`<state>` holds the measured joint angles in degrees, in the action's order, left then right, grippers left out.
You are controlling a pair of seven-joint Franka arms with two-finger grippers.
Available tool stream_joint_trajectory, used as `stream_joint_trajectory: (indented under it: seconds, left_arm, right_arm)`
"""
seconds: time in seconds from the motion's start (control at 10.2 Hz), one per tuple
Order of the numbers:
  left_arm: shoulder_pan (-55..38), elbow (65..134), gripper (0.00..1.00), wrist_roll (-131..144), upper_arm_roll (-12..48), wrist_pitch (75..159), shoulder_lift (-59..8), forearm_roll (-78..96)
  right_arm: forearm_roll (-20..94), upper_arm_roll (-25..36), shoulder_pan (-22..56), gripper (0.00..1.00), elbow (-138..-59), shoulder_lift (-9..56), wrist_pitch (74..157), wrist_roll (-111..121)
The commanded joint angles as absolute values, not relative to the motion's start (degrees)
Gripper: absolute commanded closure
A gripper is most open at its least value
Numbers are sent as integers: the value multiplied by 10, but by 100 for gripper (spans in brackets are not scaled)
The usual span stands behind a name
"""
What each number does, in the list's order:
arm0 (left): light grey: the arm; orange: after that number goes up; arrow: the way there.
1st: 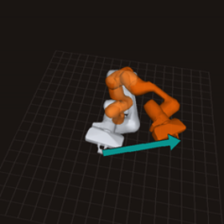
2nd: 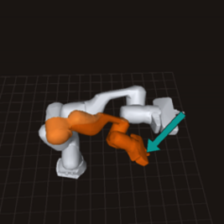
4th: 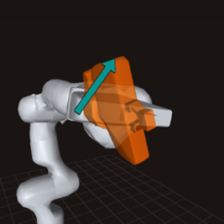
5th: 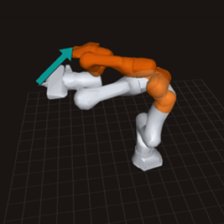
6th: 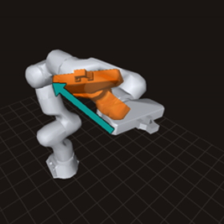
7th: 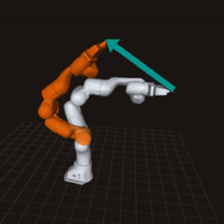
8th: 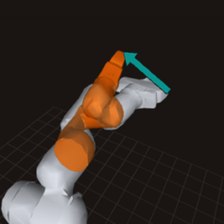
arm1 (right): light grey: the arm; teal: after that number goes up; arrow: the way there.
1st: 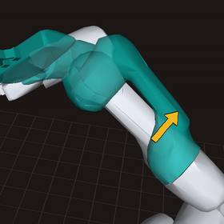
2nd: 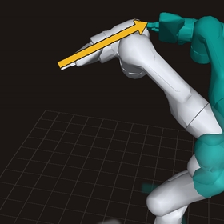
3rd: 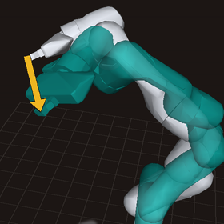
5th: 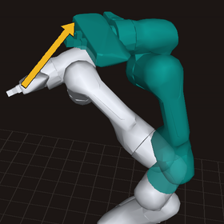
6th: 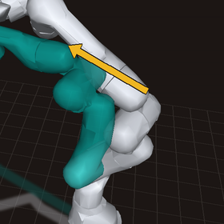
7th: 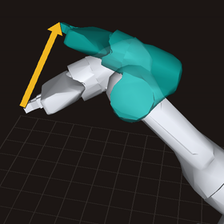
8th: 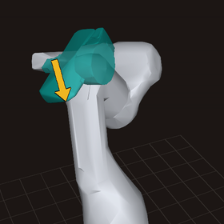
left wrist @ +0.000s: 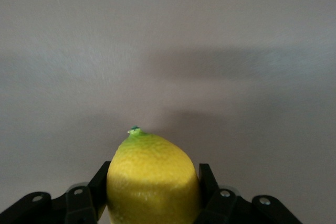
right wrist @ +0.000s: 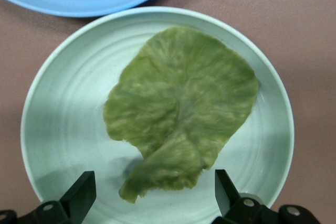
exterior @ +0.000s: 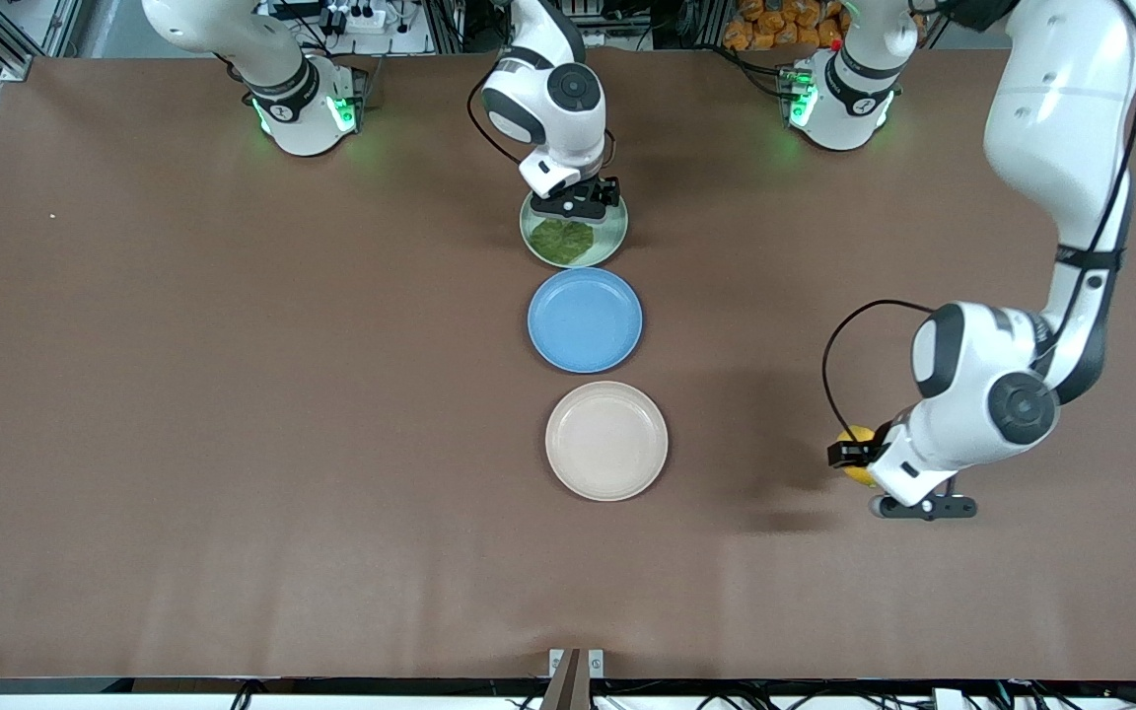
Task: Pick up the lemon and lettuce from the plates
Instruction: 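Carry the lemon off the plate with the left gripper while the right grasps lettuce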
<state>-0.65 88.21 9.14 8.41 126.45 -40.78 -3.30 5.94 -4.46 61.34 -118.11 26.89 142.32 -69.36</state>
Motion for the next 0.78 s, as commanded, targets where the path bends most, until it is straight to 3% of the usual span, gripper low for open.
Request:
stream_joint_trajectory:
  seconds: [0.0, 0.29, 0.39, 0.49, 0.59, 0.69]
  left_arm:
    - [7, 874, 100, 88, 83, 1262, -420, -47]
    - [14, 876, 100, 87, 78, 1262, -429, -47]
    - [15, 876, 93, 87, 78, 1262, -431, -47]
    - [14, 875, 83, 87, 78, 1262, -438, -47]
    - [15, 875, 82, 87, 78, 1263, -441, -47]
    - [15, 875, 77, 87, 78, 1263, -442, -47]
  right_arm:
    - [62, -36, 621, 0, -1172, 287, 1436, -705]
    - [60, -34, 621, 0, -1171, 300, 1451, -705]
    - [60, -34, 621, 0, -1172, 300, 1450, -706]
    - [59, -34, 623, 7, -1172, 300, 1450, -708]
    - [57, -33, 628, 21, -1172, 300, 1450, -708]
    - [48, -33, 628, 48, -1172, 300, 1449, -708]
